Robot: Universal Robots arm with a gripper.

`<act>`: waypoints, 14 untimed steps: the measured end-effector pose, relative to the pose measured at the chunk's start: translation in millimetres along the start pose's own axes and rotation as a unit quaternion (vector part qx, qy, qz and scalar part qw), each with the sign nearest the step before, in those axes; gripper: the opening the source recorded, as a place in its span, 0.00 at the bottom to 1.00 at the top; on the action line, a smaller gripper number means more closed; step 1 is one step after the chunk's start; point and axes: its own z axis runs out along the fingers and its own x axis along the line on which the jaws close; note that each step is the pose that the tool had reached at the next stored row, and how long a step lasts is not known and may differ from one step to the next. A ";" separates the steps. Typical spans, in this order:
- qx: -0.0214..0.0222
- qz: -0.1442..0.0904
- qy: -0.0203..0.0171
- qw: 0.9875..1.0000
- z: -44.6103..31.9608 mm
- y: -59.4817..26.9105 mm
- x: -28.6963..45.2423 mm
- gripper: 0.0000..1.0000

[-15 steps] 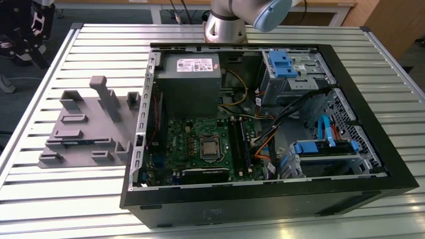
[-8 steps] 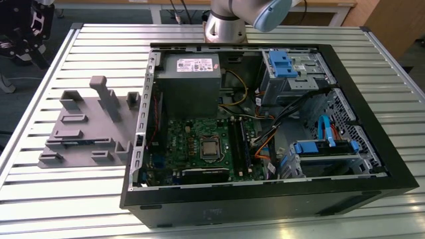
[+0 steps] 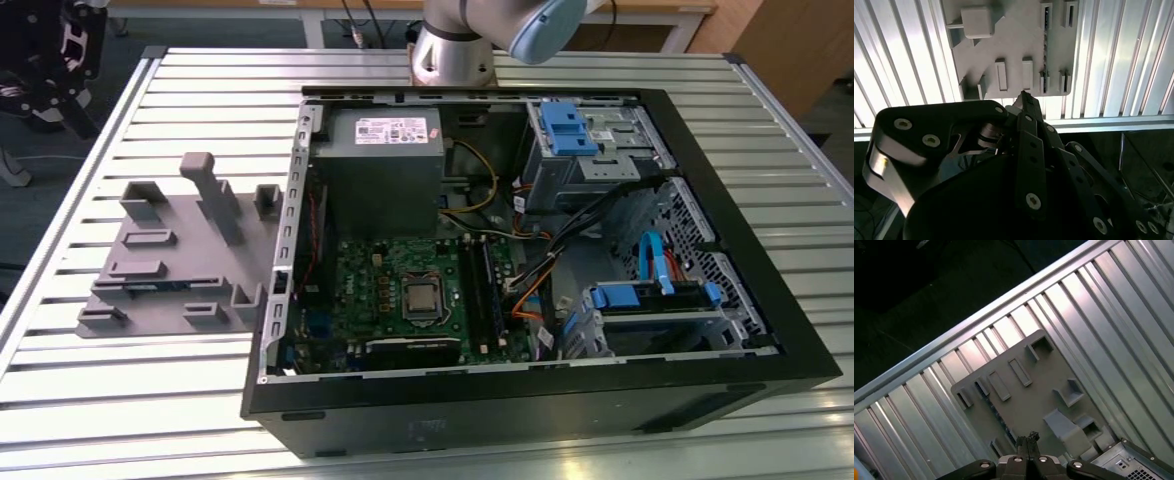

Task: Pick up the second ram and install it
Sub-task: 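Pick up the second ram and move it above second insertion slot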

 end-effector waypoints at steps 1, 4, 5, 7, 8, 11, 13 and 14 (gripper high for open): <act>0.000 -0.005 0.000 1.000 0.0 0.1 0.1 0.11; 0.000 -0.015 0.001 1.000 0.0 0.2 0.1 0.11; 0.000 -0.020 0.001 1.000 0.0 0.2 0.1 0.11; 0.000 -0.026 0.001 1.000 0.1 0.2 0.2 0.11; 0.000 -0.029 0.001 1.000 0.0 0.2 0.2 0.11; -0.001 -0.042 0.002 0.999 0.0 0.3 0.2 0.11; -0.001 -0.051 0.002 0.999 0.1 0.3 0.2 0.11; -0.001 -0.055 0.002 0.998 0.1 0.3 0.2 0.11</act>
